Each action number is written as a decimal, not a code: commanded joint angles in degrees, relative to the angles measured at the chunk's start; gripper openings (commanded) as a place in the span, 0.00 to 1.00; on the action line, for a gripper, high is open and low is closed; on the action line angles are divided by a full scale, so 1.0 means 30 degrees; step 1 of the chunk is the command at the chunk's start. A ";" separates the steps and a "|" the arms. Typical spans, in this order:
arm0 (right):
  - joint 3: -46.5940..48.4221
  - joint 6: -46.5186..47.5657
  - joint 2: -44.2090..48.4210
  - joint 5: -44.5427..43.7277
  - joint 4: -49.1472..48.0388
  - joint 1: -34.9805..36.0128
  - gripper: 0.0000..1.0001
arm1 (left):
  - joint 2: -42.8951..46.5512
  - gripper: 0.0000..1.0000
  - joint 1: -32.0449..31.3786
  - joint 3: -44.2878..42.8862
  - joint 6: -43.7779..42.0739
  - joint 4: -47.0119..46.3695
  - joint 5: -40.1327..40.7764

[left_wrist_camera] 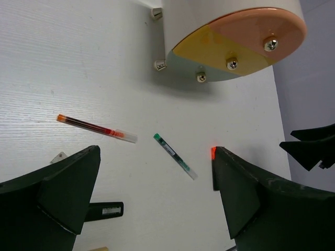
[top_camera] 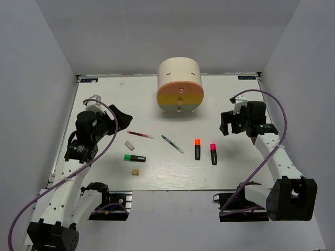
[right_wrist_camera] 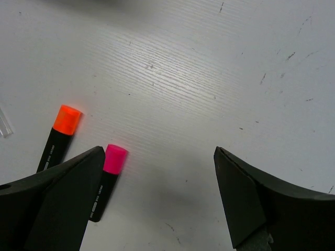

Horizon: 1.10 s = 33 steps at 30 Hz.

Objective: Sort the stationery into containers
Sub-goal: Open the drawer in the storage box.

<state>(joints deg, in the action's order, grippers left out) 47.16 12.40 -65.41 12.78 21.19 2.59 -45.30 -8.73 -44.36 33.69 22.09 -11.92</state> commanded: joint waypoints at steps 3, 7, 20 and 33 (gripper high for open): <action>0.1038 0.1162 -0.0170 0.0778 0.0698 -0.0073 0.90 | -0.0426 0.99 -0.0048 0.0226 0.0488 -0.1032 -0.1270; 0.1360 0.3245 -0.0141 0.3058 0.1985 -0.0102 0.90 | -0.1450 0.97 -0.0048 -0.0006 0.0664 -0.1706 -0.2116; 0.0951 0.3635 0.0443 0.4002 0.2753 -0.0189 0.39 | -0.6372 0.36 -0.1306 -0.2172 0.0869 -0.3524 -0.4522; 0.0395 -0.1993 0.0474 0.5700 0.0000 -0.0482 0.58 | -1.2111 0.68 -0.6432 -0.6772 0.2070 -0.4811 0.0304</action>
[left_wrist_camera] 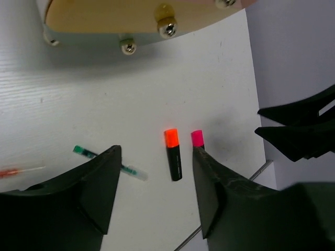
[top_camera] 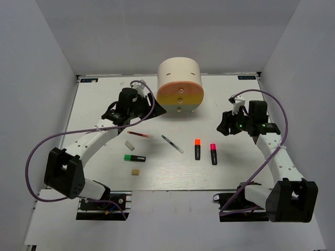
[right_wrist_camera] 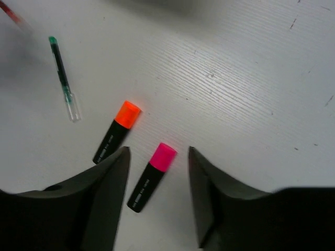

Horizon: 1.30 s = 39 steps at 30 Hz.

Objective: Sort the stationery into containers
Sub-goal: Open the drawer in the storage box.

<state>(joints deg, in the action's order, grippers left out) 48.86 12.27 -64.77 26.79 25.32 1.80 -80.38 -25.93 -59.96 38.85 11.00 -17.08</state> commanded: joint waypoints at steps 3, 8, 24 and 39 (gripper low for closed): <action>-0.0320 -0.3471 0.0088 0.1705 -0.2024 -0.0395 0.40 | -0.1504 0.60 -0.1607 -0.3065 0.0351 -0.1119 0.3547; -0.0671 -0.5230 0.0175 0.2965 -0.3252 -0.0395 0.33 | -0.3671 0.50 -0.2721 -0.4971 0.0554 -0.1325 0.5833; 0.3424 -1.3169 -0.3891 0.4726 -0.9670 0.1741 0.55 | 0.0413 0.76 -0.3895 -0.1053 0.1900 0.2072 0.9178; 0.7327 -1.9025 -0.9316 0.0652 -1.1778 0.6164 0.56 | 0.6634 0.81 -0.3719 0.4637 0.5653 0.5763 1.1580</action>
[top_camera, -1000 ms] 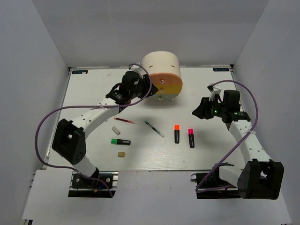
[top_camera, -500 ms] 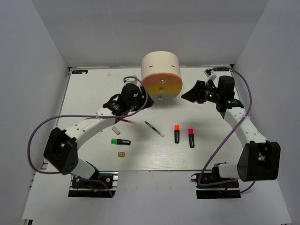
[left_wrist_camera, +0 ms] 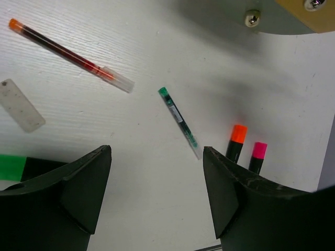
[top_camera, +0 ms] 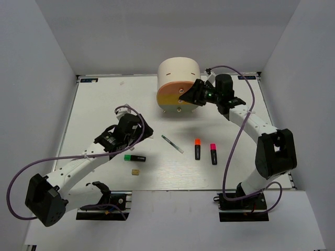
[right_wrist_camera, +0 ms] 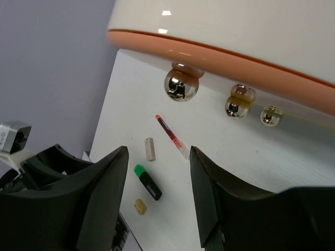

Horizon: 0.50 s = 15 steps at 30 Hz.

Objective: Sort the stationery into containers
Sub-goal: Open the drawer in the storage box.

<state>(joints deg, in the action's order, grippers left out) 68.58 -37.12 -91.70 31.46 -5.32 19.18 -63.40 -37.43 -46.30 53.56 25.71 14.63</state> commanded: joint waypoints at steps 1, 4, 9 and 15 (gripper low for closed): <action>0.0726 -0.2944 -0.0399 -0.1256 -0.1682 0.0432 0.56 | 0.0976 0.81 0.0113 0.0083 0.0750 0.1123 0.1011; 0.0725 -0.4118 -0.0750 -0.1958 -0.2298 0.0784 0.56 | 0.1442 0.82 0.0113 0.0288 0.1100 0.1329 0.1187; 0.0726 -0.5934 -0.1220 -0.3073 -0.3348 0.1019 0.54 | 0.1650 0.82 0.0113 0.0698 0.1336 0.1331 0.1568; 0.1194 -0.6696 -0.1687 -0.4744 -0.3034 0.1429 0.49 | 0.1650 0.82 0.0289 0.0874 0.1512 0.1331 0.1743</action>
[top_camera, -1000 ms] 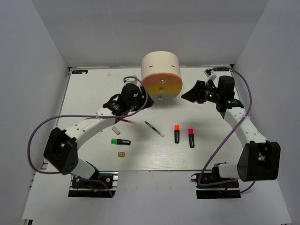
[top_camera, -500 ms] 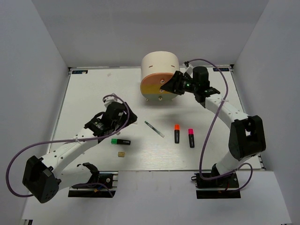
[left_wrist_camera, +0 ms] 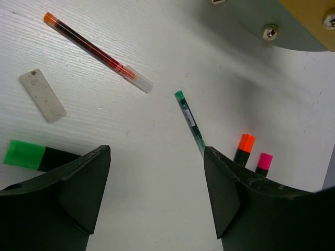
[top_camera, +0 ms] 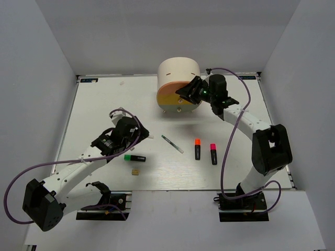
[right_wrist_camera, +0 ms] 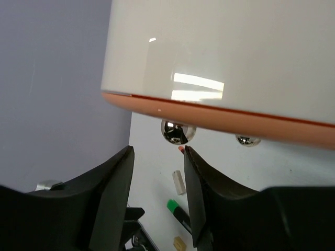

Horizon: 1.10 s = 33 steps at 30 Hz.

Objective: Sort the stationery into containers
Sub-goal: Open the drawer in the storage box.

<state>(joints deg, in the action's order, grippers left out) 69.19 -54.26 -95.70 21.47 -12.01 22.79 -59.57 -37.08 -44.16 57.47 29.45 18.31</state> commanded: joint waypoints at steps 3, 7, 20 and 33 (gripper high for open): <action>0.1049 -0.1043 -0.0589 -0.1971 -0.0656 0.0286 0.49 | 0.0375 0.82 0.0173 0.0336 0.0383 0.0085 0.0519; 0.1253 -0.0928 -0.0969 -0.2499 -0.0685 0.0373 0.48 | 0.0375 0.82 0.0173 0.0512 0.0557 0.0085 0.0519; 0.1458 0.0390 -0.0942 -0.3349 -0.1591 0.0227 0.46 | 0.0375 0.82 0.0173 0.1301 0.1435 0.0085 0.1047; -0.0502 0.0948 0.0665 -0.2326 -0.1885 0.0139 0.06 | -0.0736 0.90 0.0347 0.1889 0.3897 -0.0499 0.1398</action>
<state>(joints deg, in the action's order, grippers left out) 69.52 -52.49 -98.32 13.96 -15.09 23.64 -60.71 -36.80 -38.02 66.39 29.30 20.91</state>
